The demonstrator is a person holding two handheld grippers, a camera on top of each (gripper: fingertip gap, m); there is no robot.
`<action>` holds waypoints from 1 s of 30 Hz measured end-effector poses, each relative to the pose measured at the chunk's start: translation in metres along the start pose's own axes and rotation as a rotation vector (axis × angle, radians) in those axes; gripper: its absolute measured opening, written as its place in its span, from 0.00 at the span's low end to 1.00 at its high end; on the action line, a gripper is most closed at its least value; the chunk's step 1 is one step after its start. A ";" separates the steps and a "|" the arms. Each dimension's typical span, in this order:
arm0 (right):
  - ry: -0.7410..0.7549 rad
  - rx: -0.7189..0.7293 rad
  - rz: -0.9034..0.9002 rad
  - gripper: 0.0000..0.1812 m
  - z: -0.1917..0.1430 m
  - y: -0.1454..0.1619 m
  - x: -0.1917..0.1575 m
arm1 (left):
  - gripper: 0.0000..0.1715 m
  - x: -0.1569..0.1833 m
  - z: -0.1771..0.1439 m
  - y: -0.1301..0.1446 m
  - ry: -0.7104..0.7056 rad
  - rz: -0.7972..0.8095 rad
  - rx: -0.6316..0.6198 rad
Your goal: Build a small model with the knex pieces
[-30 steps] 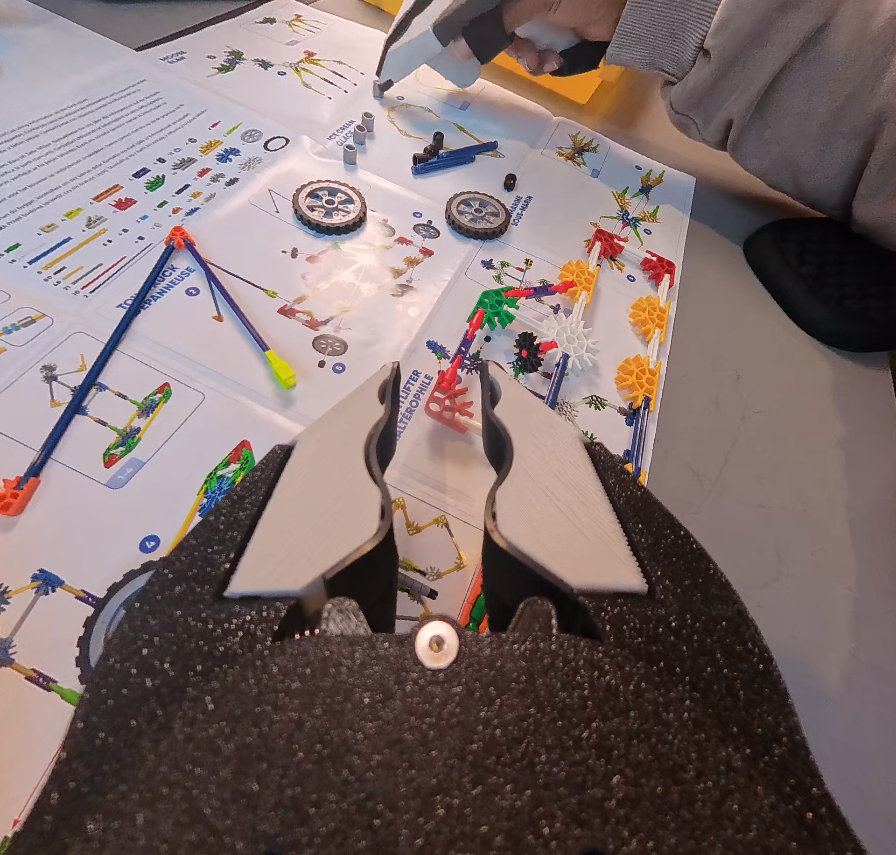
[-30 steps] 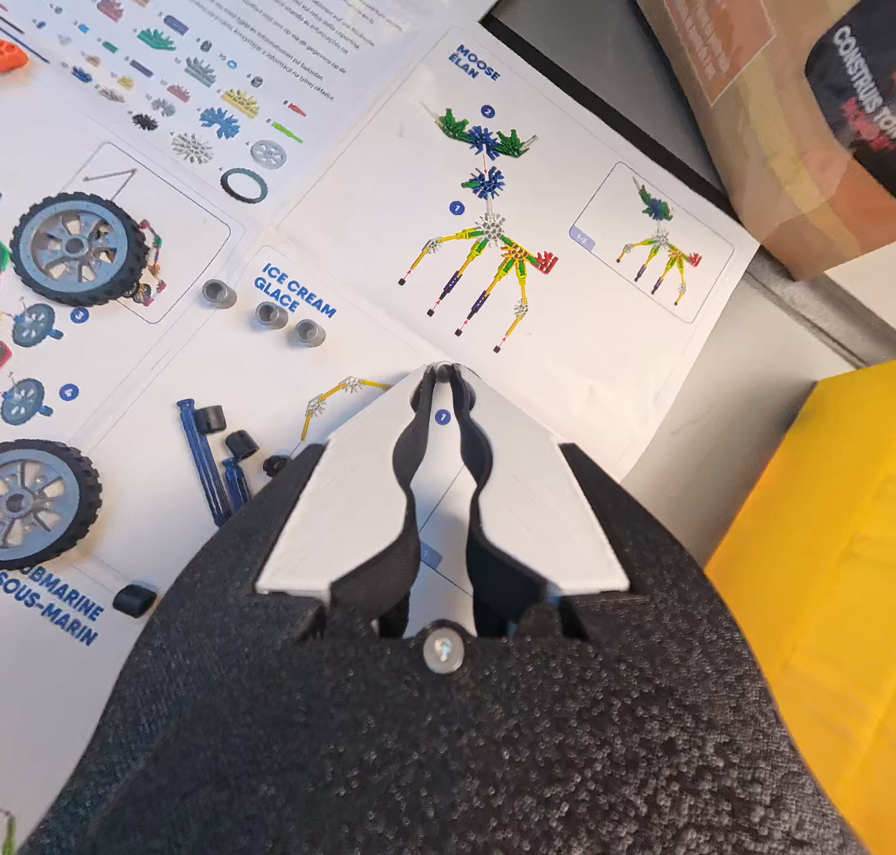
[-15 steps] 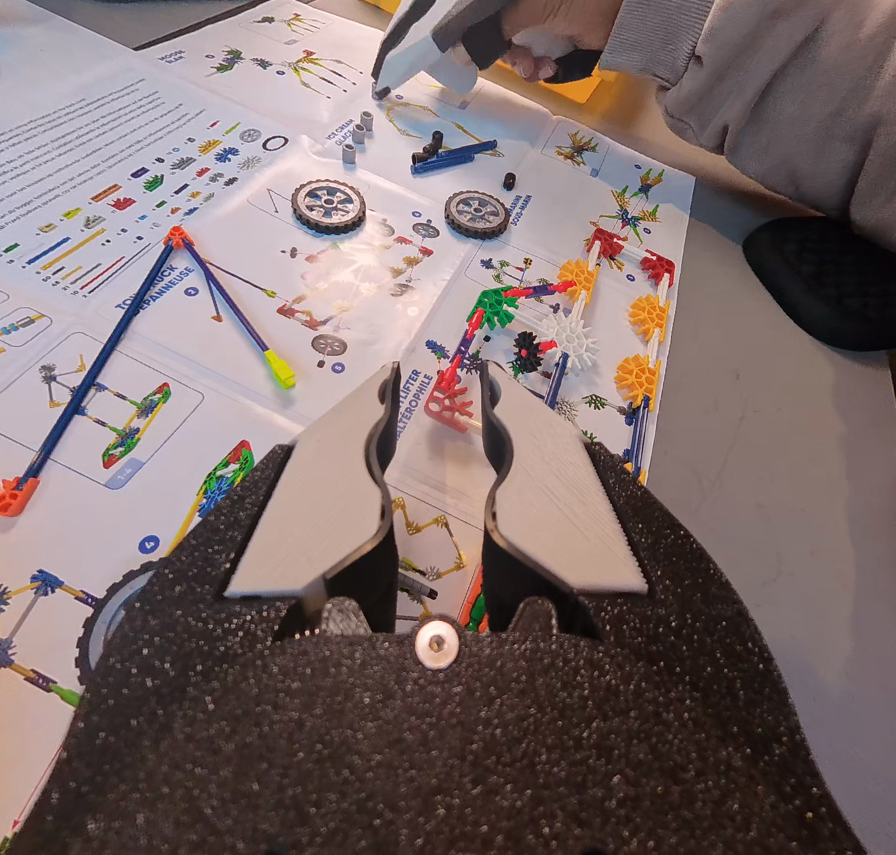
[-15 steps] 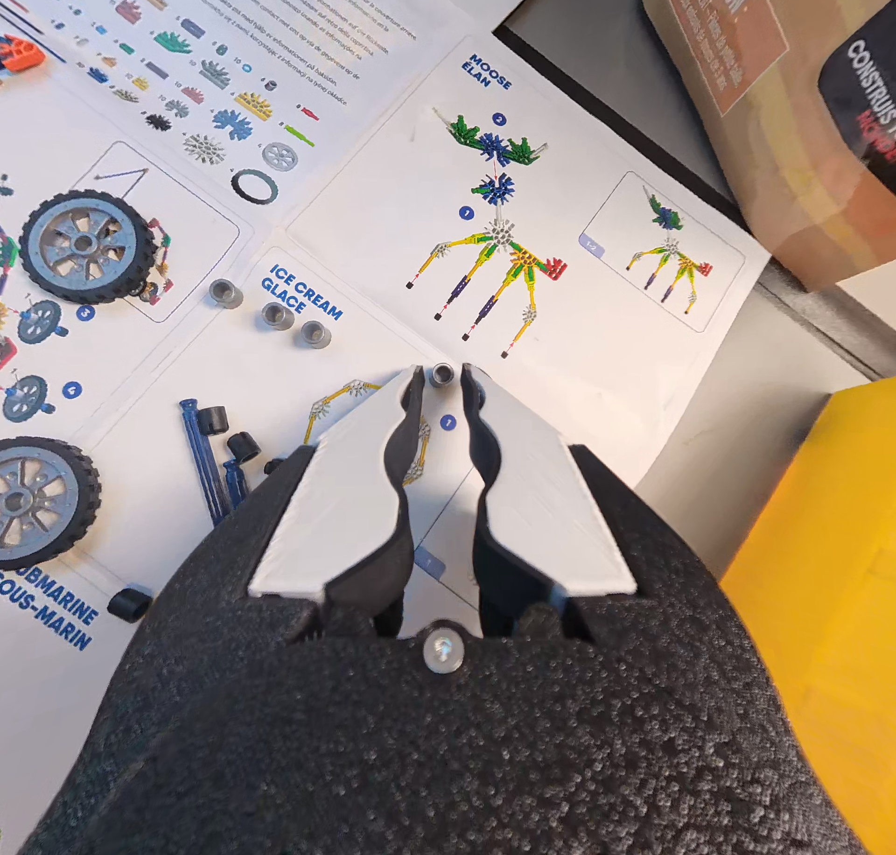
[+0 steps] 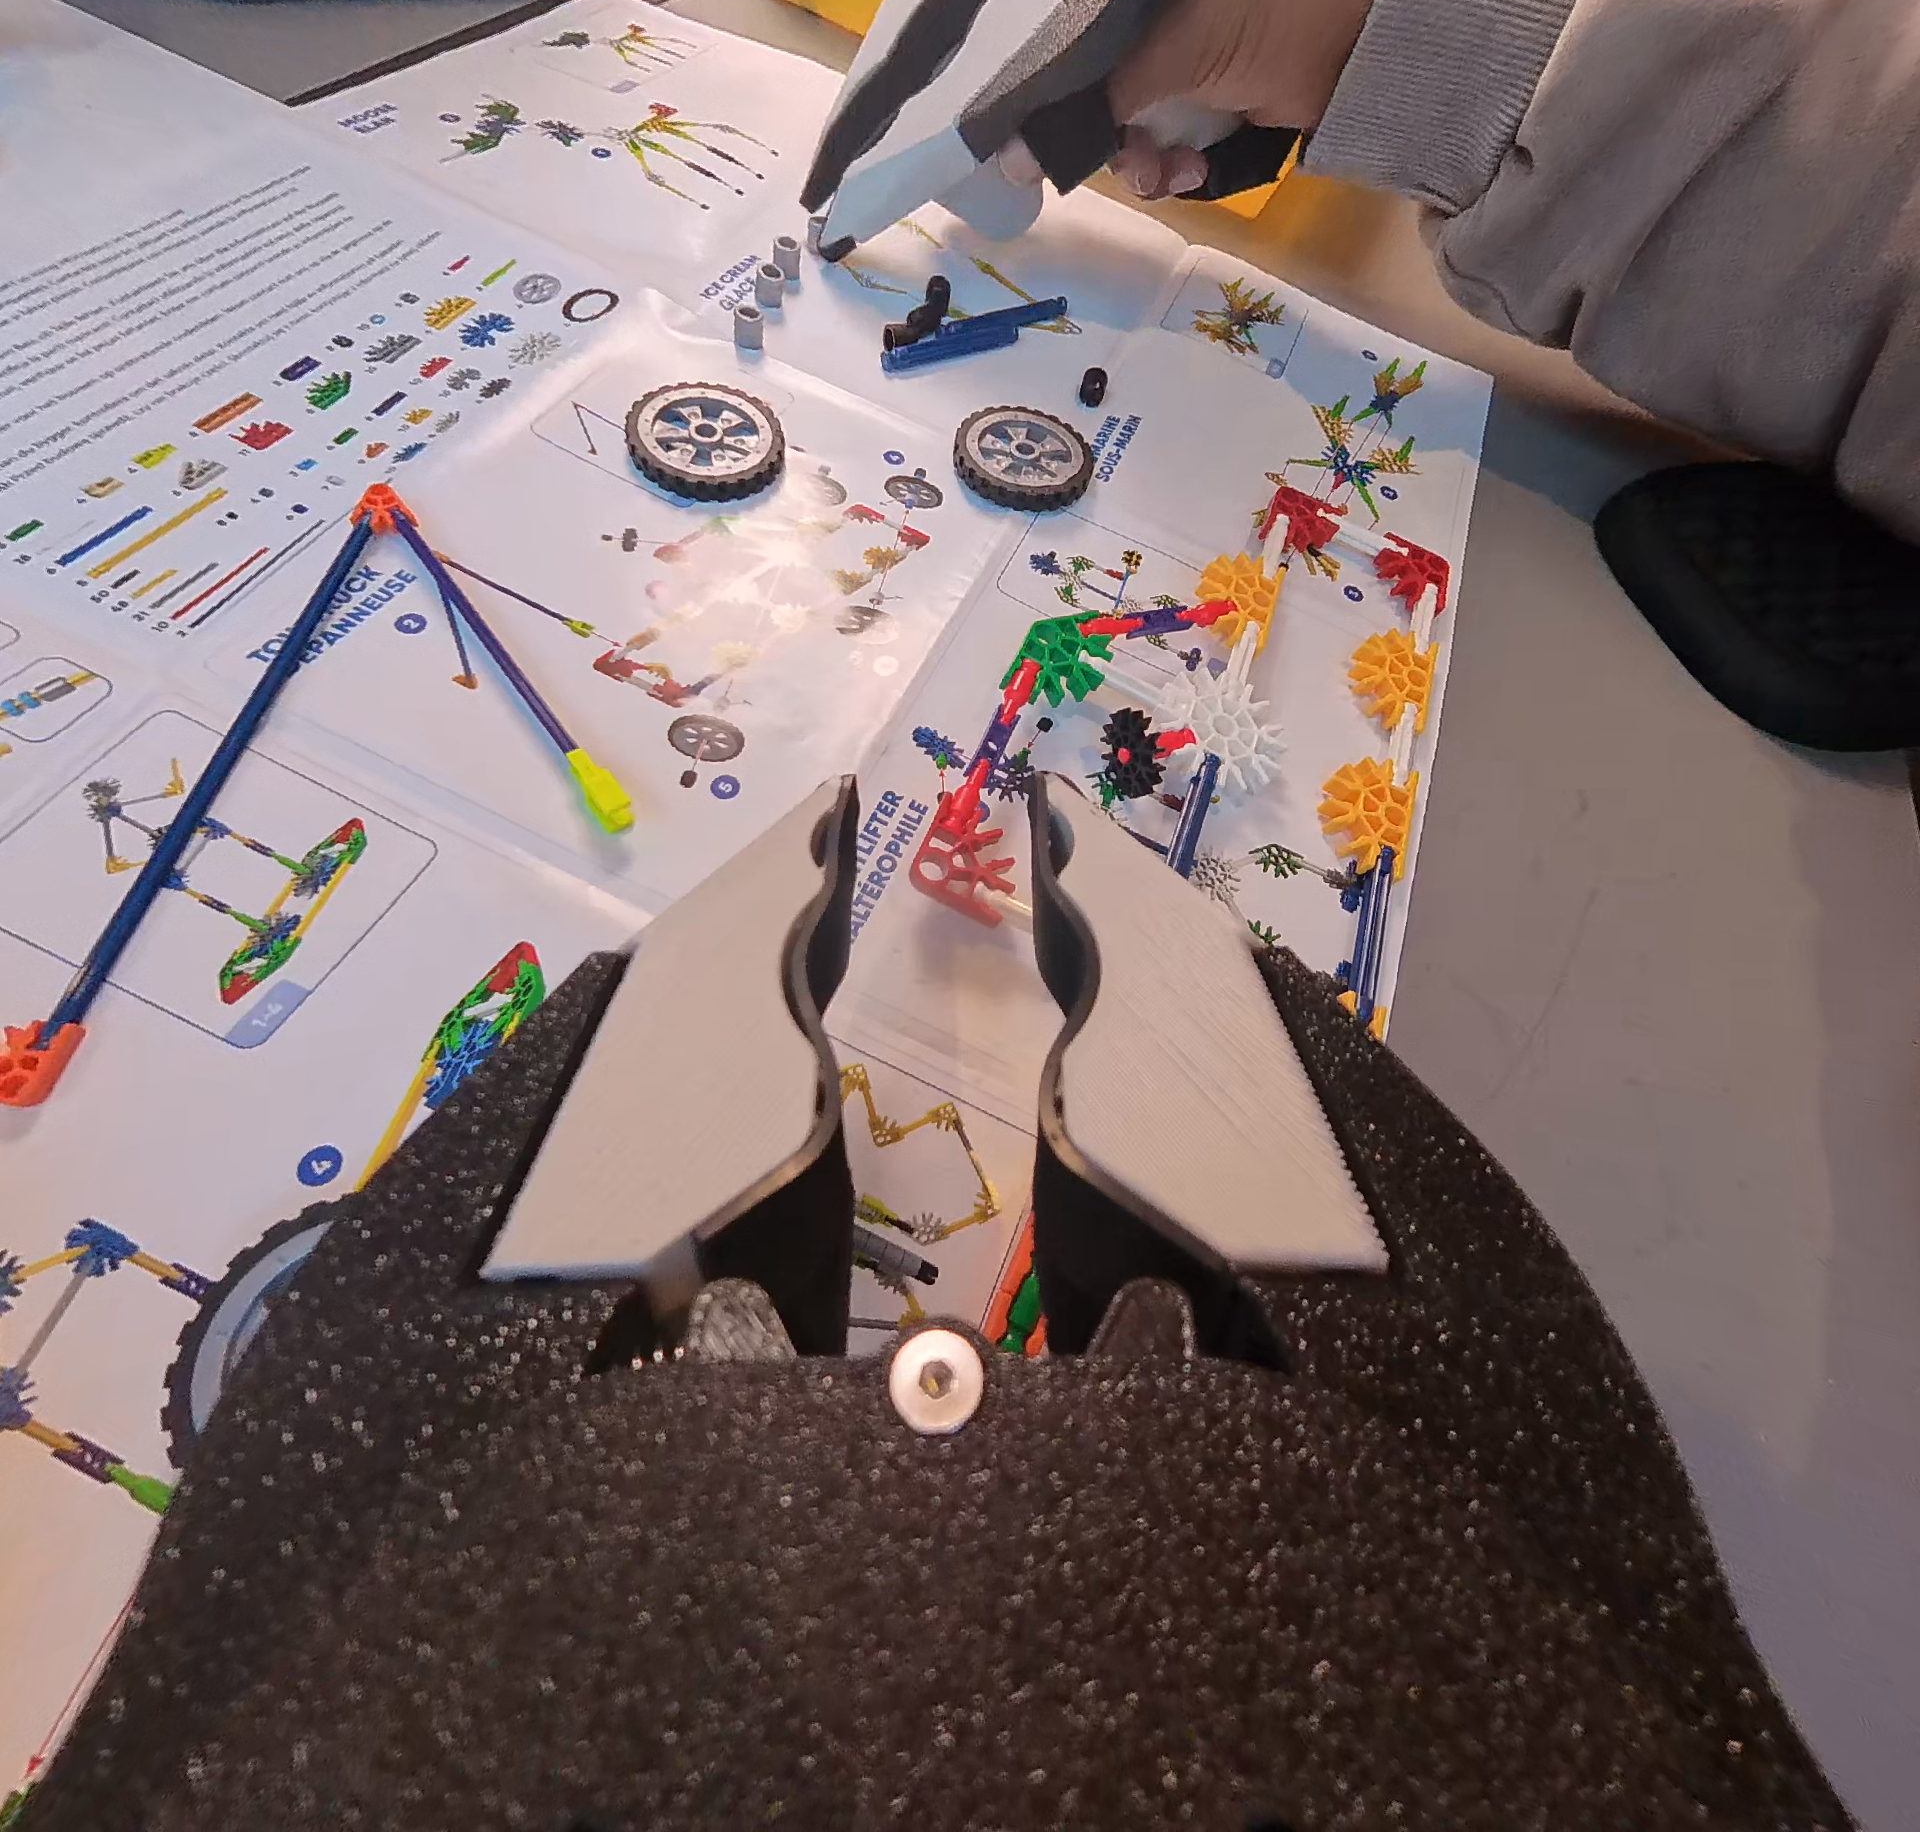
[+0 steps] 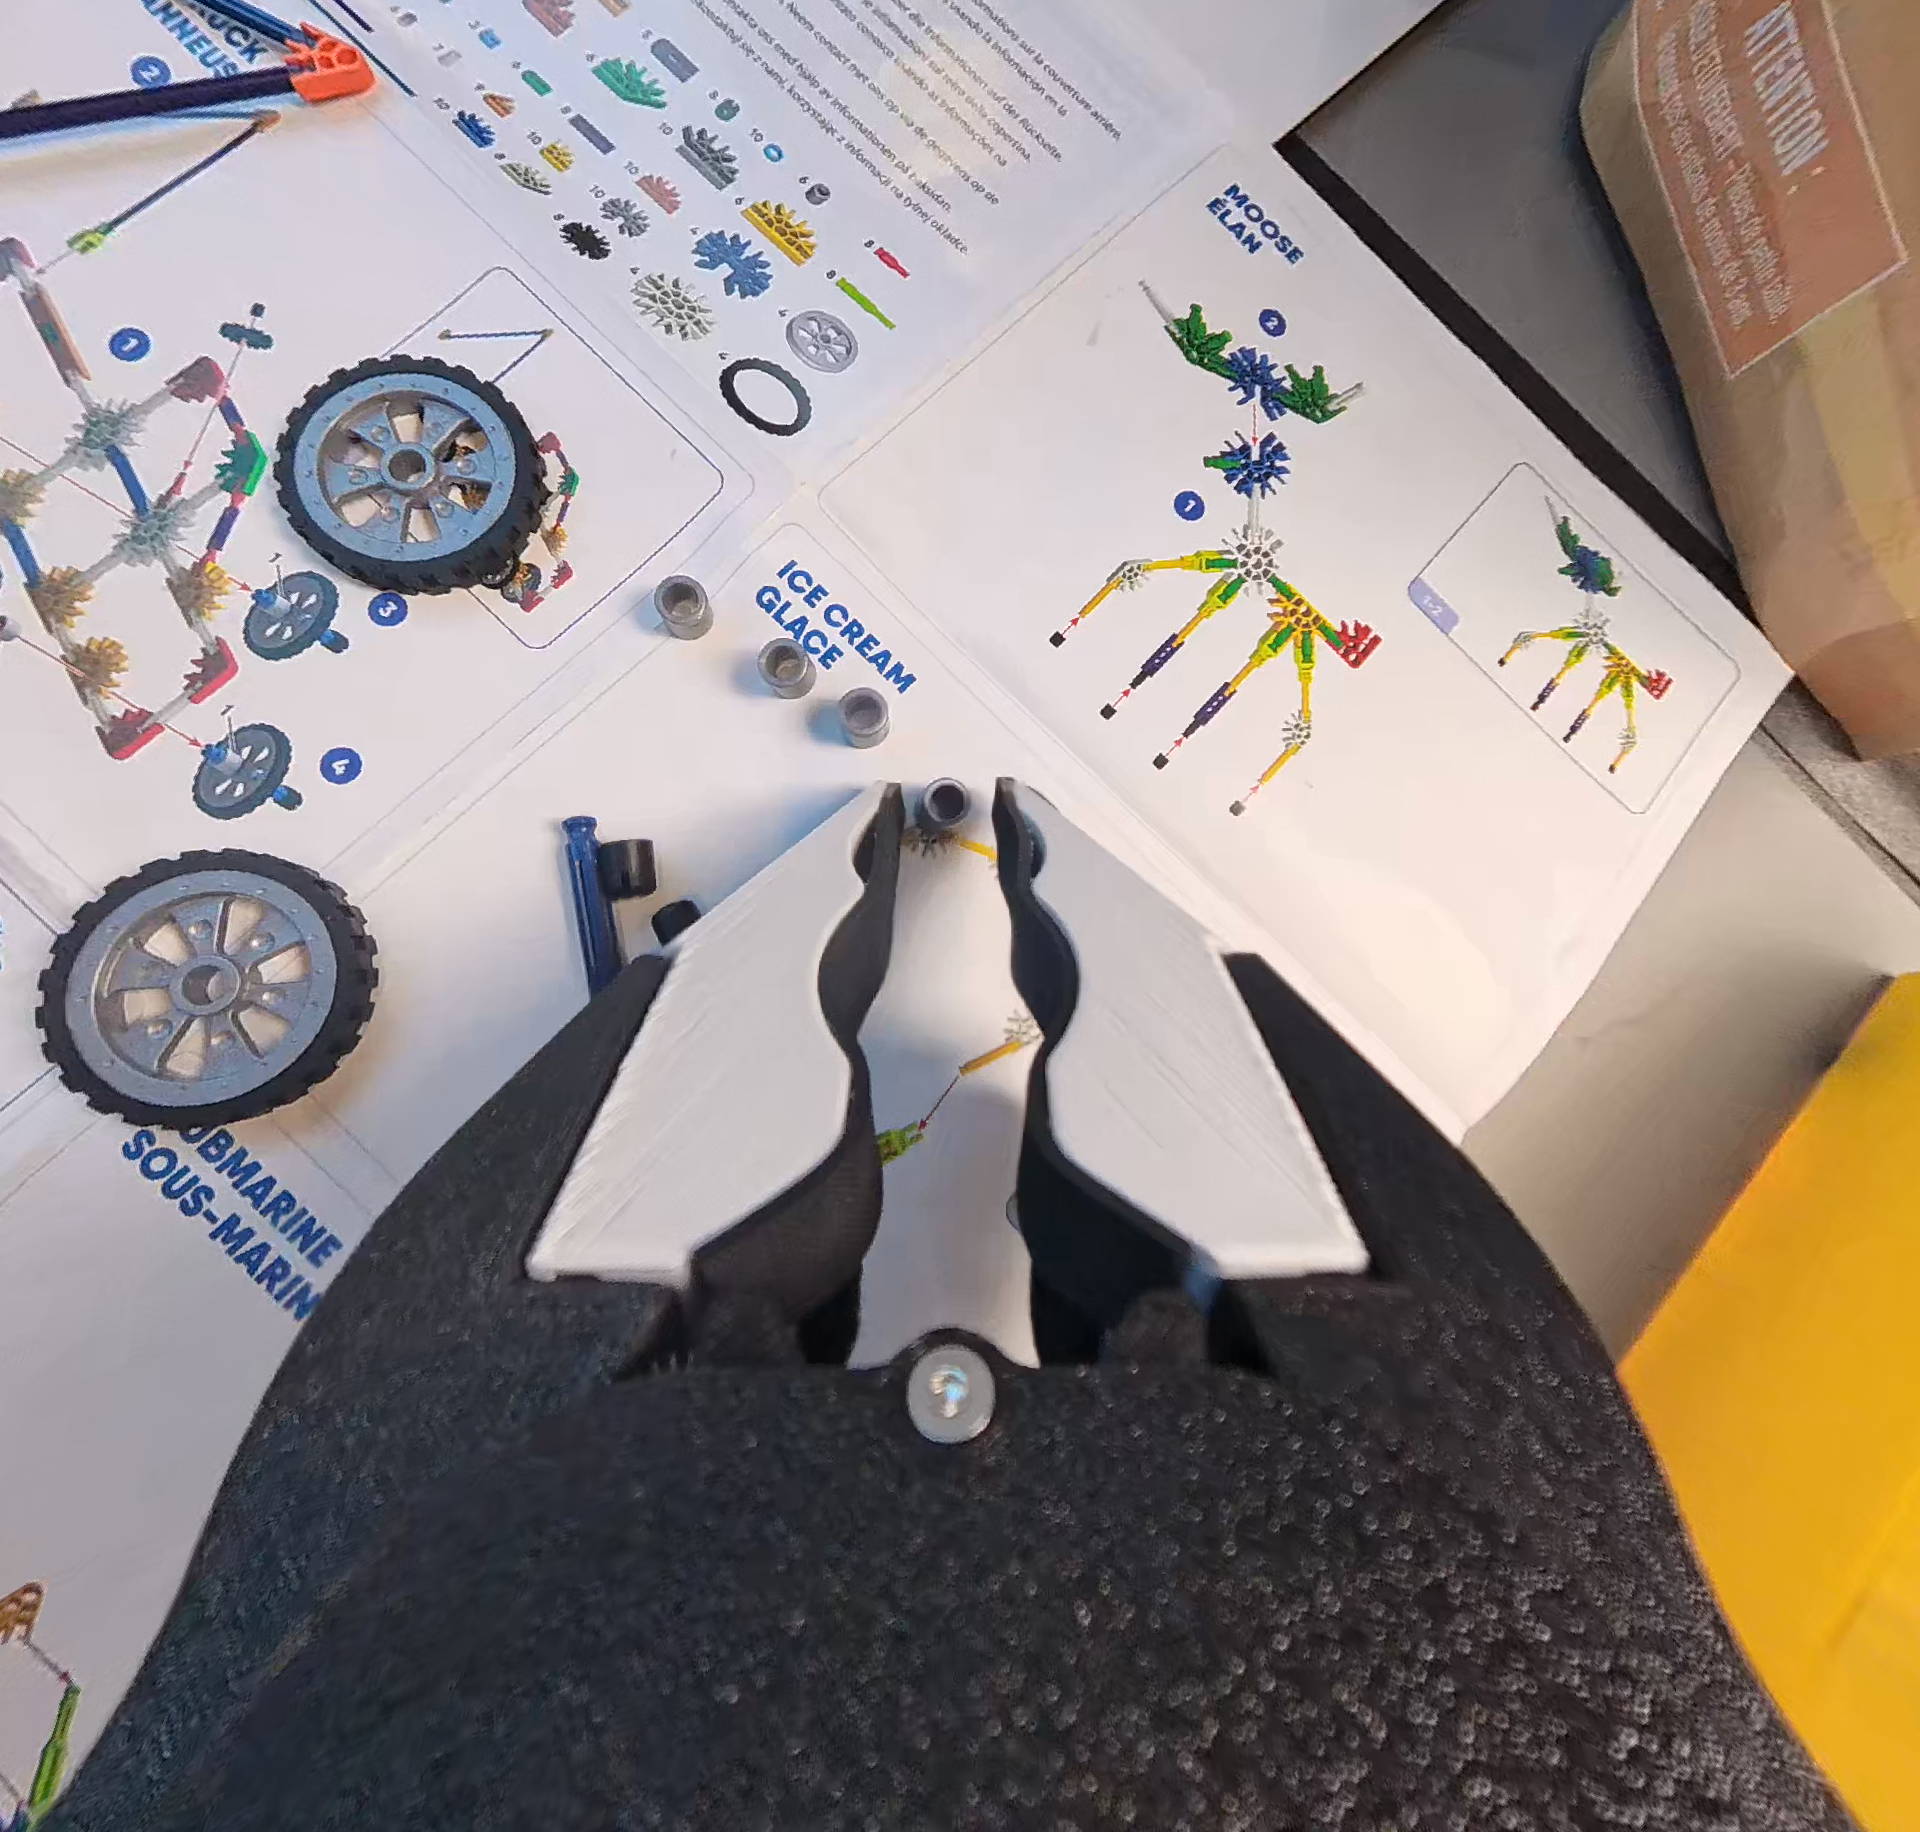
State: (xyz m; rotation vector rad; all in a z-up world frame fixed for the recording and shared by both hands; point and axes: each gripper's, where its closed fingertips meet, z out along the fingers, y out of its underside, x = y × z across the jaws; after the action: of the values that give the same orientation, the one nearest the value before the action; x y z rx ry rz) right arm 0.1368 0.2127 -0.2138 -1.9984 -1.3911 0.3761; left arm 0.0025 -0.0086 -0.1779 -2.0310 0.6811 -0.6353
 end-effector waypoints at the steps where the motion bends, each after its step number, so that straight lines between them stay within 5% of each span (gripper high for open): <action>1: 0.002 0.012 0.001 0.09 -0.003 -0.002 0.000 | 0.18 0.000 0.000 0.000 0.000 0.000 0.000; 8: -0.088 -0.005 0.001 0.07 -0.031 0.011 -0.021 | 0.18 0.001 0.001 0.001 0.003 0.005 -0.008; 30: -0.100 -0.009 0.054 0.05 -0.023 0.023 -0.029 | 0.18 0.004 0.002 0.003 0.000 0.015 -0.016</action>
State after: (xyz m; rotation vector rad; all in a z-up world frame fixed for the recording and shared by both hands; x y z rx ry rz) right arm 0.1554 0.1737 -0.2155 -2.0530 -1.4038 0.5014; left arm 0.0057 -0.0111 -0.1804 -2.0389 0.7030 -0.6235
